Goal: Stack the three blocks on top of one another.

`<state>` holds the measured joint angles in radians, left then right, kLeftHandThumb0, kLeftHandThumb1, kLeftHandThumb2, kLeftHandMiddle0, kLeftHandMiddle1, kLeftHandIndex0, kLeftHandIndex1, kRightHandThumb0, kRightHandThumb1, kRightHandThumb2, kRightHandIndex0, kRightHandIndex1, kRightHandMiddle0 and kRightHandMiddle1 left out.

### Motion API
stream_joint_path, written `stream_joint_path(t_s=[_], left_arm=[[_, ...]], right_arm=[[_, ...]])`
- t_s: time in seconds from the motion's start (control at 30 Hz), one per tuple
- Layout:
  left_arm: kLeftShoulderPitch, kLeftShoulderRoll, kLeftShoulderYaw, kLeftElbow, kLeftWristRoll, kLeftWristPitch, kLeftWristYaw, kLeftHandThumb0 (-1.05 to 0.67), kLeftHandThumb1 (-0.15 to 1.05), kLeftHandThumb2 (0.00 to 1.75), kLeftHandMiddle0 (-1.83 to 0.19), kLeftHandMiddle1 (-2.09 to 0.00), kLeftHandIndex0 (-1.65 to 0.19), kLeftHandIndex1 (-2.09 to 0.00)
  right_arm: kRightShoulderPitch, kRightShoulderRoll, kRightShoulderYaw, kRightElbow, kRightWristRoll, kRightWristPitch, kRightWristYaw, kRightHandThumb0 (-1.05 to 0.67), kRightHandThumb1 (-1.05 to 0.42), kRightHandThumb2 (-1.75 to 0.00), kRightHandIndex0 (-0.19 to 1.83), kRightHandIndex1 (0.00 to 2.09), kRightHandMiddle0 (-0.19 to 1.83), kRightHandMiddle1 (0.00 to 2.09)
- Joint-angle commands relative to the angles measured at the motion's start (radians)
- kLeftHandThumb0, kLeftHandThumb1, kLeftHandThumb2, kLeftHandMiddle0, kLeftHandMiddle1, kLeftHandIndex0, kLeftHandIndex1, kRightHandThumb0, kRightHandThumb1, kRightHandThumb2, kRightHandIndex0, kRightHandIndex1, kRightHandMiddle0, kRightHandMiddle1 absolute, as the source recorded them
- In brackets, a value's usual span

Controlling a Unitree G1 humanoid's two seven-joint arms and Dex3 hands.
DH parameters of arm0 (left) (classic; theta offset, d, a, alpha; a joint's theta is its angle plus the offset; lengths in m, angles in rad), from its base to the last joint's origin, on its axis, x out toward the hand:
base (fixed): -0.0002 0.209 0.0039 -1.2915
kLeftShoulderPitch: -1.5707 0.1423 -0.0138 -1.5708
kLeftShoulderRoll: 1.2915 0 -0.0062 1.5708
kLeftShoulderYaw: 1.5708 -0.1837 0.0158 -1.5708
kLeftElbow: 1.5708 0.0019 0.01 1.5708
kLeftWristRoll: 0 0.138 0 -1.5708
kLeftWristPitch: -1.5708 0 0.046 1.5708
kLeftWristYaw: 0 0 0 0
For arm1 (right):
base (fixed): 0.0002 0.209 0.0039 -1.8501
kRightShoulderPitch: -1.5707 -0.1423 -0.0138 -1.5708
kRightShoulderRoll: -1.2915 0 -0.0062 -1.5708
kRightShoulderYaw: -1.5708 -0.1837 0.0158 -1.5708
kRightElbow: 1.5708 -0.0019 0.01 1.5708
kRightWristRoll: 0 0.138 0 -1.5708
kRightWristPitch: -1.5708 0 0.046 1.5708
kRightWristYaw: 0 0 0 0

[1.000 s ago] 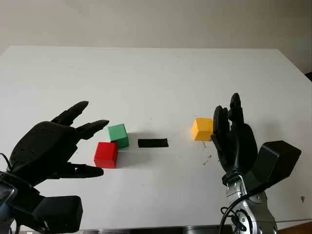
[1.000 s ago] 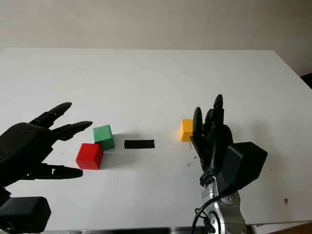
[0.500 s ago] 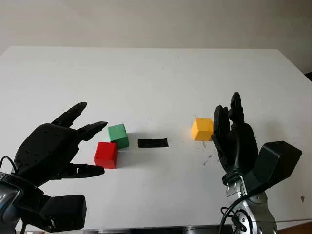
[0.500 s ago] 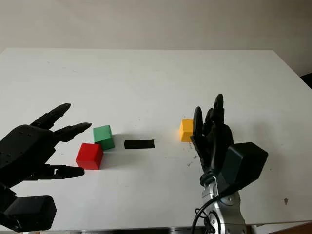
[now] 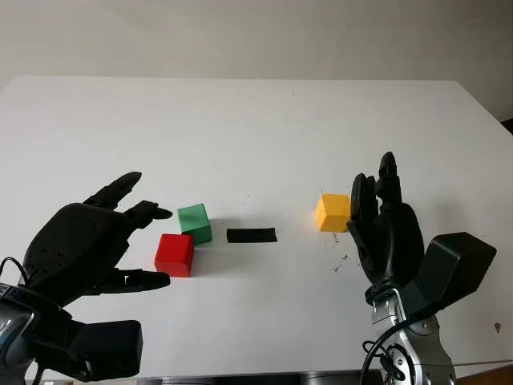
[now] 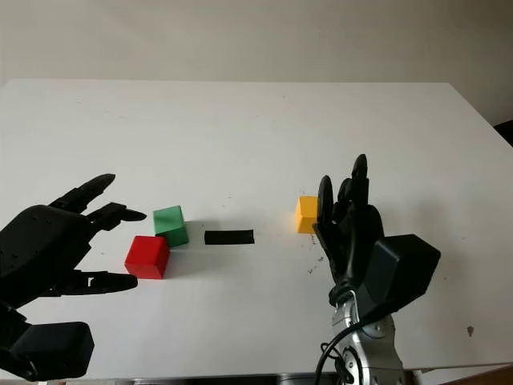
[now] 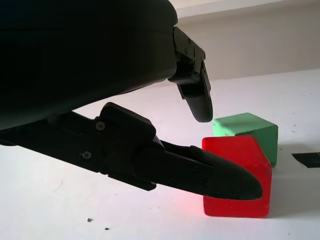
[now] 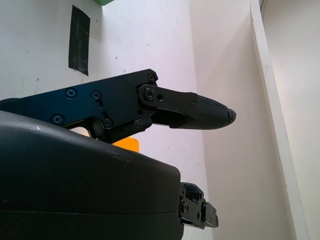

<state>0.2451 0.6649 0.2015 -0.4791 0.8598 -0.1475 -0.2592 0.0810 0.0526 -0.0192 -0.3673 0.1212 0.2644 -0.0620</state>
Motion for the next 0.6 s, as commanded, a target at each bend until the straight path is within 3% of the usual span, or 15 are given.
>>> stream_joint_path(t_s=[0.0,0.57], left_arm=[[0.01,-0.003,-0.013,-0.02,0.008,0.011,-0.016,-0.89,1.05,0.16,-0.14,-0.05,-0.01,-1.33],[0.01,-0.014,-0.056,-0.039,0.071,0.036,-0.013,-0.91,1.05,0.11,-0.13,-0.05,0.03,-1.35]], right_arm=[[-0.007,0.006,-0.005,-0.003,0.001,-0.012,-0.002,-0.61,-1.05,-0.54,-0.19,0.0,-0.19,0.0],[0.005,0.009,-0.003,-0.017,0.006,-0.009,-0.007,-0.61,-1.05,-0.55,-0.19,0.0,-0.19,0.0]])
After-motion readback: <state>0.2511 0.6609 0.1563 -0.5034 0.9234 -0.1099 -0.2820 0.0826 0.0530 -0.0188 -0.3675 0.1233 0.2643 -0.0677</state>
